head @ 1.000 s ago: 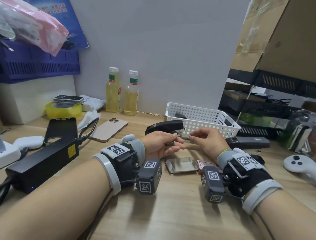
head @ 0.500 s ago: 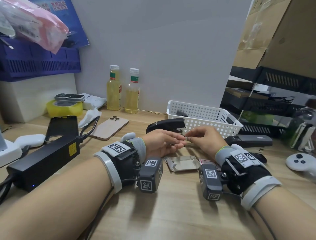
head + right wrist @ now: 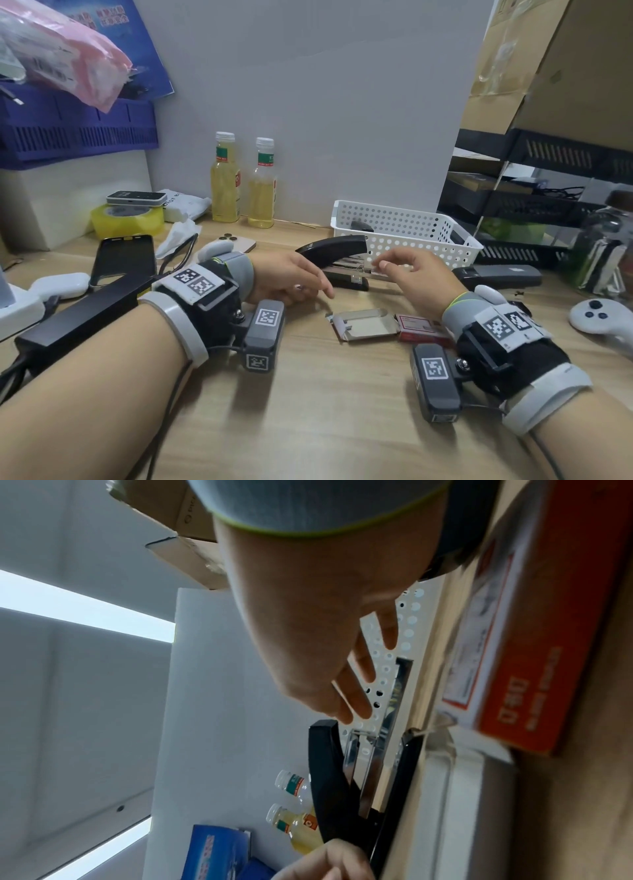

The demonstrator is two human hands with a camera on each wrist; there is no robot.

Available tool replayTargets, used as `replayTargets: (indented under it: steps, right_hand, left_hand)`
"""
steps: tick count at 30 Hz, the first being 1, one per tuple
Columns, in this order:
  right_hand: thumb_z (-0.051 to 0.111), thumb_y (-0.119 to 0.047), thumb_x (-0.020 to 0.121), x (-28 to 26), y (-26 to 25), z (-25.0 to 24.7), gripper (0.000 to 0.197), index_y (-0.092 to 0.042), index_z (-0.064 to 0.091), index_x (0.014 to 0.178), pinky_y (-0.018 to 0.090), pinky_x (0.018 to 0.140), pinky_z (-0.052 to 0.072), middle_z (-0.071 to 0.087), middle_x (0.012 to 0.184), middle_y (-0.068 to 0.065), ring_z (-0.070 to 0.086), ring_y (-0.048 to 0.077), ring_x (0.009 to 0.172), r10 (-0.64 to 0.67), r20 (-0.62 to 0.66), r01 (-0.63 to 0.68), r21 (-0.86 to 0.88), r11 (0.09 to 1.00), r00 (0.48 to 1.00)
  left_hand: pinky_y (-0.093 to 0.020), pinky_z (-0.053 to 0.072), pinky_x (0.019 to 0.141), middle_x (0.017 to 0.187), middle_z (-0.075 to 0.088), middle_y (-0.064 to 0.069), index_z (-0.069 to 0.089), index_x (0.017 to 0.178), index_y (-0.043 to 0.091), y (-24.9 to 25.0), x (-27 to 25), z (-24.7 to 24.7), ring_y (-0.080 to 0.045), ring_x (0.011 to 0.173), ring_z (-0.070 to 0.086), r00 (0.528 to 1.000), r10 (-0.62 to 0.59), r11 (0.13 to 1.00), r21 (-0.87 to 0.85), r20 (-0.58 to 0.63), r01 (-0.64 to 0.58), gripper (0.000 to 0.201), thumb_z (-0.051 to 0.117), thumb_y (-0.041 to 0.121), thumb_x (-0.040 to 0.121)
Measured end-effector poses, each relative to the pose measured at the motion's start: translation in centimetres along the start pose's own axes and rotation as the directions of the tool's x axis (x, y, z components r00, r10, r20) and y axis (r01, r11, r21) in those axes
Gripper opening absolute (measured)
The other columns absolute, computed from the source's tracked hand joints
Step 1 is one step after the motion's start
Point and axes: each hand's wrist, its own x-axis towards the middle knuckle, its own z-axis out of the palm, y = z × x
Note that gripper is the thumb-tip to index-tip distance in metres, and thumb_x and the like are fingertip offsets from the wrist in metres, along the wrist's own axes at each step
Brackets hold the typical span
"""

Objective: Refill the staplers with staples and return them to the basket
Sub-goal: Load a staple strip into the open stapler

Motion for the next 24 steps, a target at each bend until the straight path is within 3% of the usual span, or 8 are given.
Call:
replayTargets:
  steps: [2,4,8,11,14,17,21,24]
  right_hand:
    - [0.064,-0.026,0.092,-0.4,-0.8,-0.2,0.01,-0.025,0.075,0.091,0.016,0.072,0.042,0.072,0.087,-0.014,0.061,-0.002,0.083,-0.099,-0.016,0.097,-0.06,0.993,0.995]
    - [0.069,-0.02,0.088,-0.8,-1.8,-0.1,0.007,-0.022,0.075,0.085,0.016,0.066,0.043,0.071,0.075,-0.01,0.059,-0.002,0.068,-0.17,0.086,0.174,-0.04,0.984,0.982]
    - [0.074,-0.024,0.083,-2.3,-3.6,0.2,0.003,-0.024,0.077,0.085,0.014,0.06,0.045,0.068,0.069,-0.009,0.057,-0.002,0.062,-0.088,0.44,0.157,-0.125,0.98,0.893]
    - [0.077,-0.029,0.078,-2.9,-4.1,0.5,0.01,-0.03,0.077,0.088,0.025,0.068,0.051,0.07,0.081,0.0,0.058,0.002,0.067,-0.064,0.504,0.163,-0.154,0.975,0.862]
    - [0.079,-0.034,0.075,-3.1,-4.0,0.8,0.013,-0.03,0.076,0.087,0.033,0.076,0.053,0.07,0.082,0.0,0.058,0.005,0.069,-0.069,0.525,0.181,-0.165,0.97,0.849]
    - [0.079,-0.03,0.077,-3.1,-4.1,1.0,0.007,-0.026,0.076,0.082,0.028,0.068,0.048,0.065,0.072,-0.002,0.053,0.003,0.064,-0.074,0.513,0.184,-0.168,0.968,0.855]
    - [0.075,-0.033,0.08,-2.8,-3.6,0.8,0.006,-0.028,0.074,0.083,0.029,0.074,0.051,0.07,0.084,0.0,0.062,0.011,0.074,-0.072,0.459,0.172,-0.181,0.968,0.885]
    - [0.072,-0.021,0.086,-2.3,-3.0,0.1,0.002,-0.019,0.072,0.087,0.022,0.07,0.05,0.072,0.084,-0.003,0.062,0.005,0.073,-0.1,0.403,0.131,-0.05,0.99,0.91]
  left_hand:
    - [-0.016,0.028,0.04,0.06,0.055,0.007,0.073,0.102,0.011,0.3,-0.6,0.4,-0.005,0.047,0.037,1.0,0.002,0.99,0.144,-0.007,-0.001,0.012,0.065,0.016,0.094]
    - [-0.016,0.032,0.042,0.063,0.054,0.007,0.075,0.104,0.017,0.6,-0.7,0.8,-0.006,0.05,0.041,0.999,0.05,0.947,0.319,0.001,-0.048,0.016,0.073,0.018,0.088]
    - [-0.021,0.037,0.059,0.053,0.049,0.021,0.074,0.098,0.032,0.8,-0.1,1.3,0.0,0.056,0.045,0.994,0.105,0.808,0.584,-0.011,-0.078,0.021,0.081,0.031,0.079]
    - [-0.025,0.038,0.066,0.05,0.048,0.024,0.074,0.093,0.032,0.8,0.1,1.4,-0.003,0.063,0.047,0.992,0.124,0.769,0.634,-0.019,-0.084,0.019,0.081,0.039,0.077]
    - [-0.024,0.038,0.067,0.048,0.049,0.026,0.075,0.093,0.03,0.8,0.3,1.4,-0.001,0.059,0.046,0.991,0.132,0.777,0.624,-0.033,-0.083,0.017,0.079,0.038,0.079]
    - [-0.023,0.04,0.064,0.052,0.055,0.023,0.076,0.093,0.027,0.4,0.3,1.2,0.0,0.055,0.048,0.989,0.136,0.82,0.567,-0.054,-0.082,0.013,0.077,0.036,0.083]
    - [-0.016,0.036,0.046,0.066,0.06,0.007,0.075,0.099,0.015,-0.1,0.3,0.9,-0.005,0.052,0.047,0.992,0.1,0.942,0.328,-0.079,-0.068,0.017,0.072,0.028,0.088]
    - [-0.017,0.029,0.043,0.062,0.053,0.006,0.073,0.099,0.016,-0.3,0.4,0.8,-0.007,0.049,0.035,0.996,0.068,0.995,0.083,-0.057,-0.063,0.012,0.066,0.024,0.093]
